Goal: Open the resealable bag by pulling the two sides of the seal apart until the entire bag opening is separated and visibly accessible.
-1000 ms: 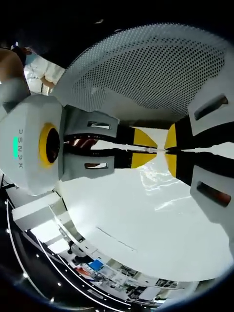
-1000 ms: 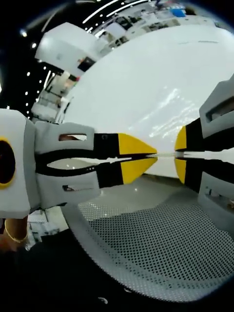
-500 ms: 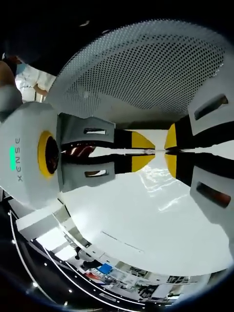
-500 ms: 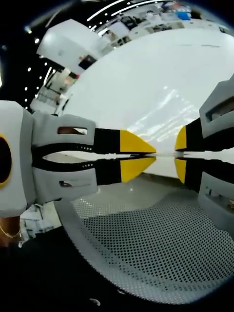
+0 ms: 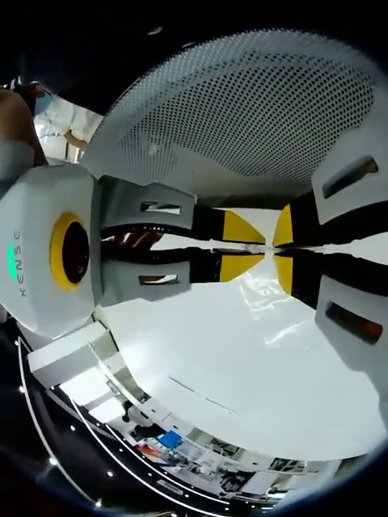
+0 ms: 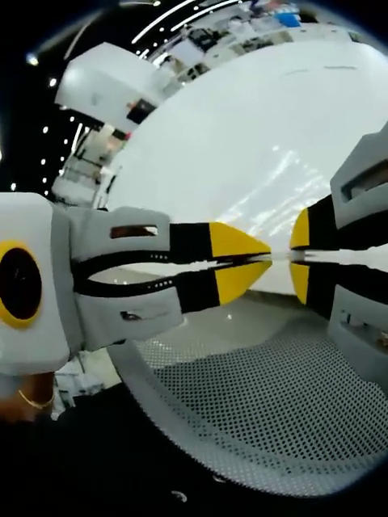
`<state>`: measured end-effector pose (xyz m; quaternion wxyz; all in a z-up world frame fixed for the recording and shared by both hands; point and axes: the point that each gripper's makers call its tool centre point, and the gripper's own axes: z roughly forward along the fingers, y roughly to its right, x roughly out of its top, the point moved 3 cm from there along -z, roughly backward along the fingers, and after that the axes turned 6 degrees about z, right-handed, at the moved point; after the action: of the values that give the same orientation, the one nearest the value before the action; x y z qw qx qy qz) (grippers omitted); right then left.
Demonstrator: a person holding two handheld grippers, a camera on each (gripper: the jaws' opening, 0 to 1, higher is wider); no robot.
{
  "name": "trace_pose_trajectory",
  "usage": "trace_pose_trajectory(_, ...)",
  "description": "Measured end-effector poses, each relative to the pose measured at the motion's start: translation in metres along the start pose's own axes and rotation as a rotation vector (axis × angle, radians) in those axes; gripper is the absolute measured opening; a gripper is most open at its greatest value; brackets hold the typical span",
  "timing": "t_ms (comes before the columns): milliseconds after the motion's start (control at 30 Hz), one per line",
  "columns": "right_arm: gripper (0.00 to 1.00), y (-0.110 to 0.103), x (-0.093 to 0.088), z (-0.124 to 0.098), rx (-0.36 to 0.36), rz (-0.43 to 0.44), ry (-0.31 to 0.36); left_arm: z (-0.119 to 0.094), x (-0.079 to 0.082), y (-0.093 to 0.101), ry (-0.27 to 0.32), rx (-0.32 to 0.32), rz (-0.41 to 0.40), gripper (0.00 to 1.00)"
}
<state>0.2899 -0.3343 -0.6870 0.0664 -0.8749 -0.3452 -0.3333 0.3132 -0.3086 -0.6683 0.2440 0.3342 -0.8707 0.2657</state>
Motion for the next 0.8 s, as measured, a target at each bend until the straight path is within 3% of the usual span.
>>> trace_pose_trajectory(533, 0.0, -0.0037, 0.0039, 0.0017, 0.023, -0.027, 0.015, 0.0024, -0.0006, 0.0033, -0.004, -0.022, -0.023, 0.0)
trace_pose_trajectory(633, 0.0, -0.0041, 0.0029, 0.0011, 0.037, -0.001, 0.026, 0.0023, 0.0001, 0.0046, -0.01, -0.024, 0.004, 0.0)
trace_pose_trajectory(800, 0.0, -0.0033, 0.0016, -0.0005, 0.038, 0.018, 0.035, 0.0018, 0.0015, 0.0026, -0.004, -0.008, -0.021, 0.0)
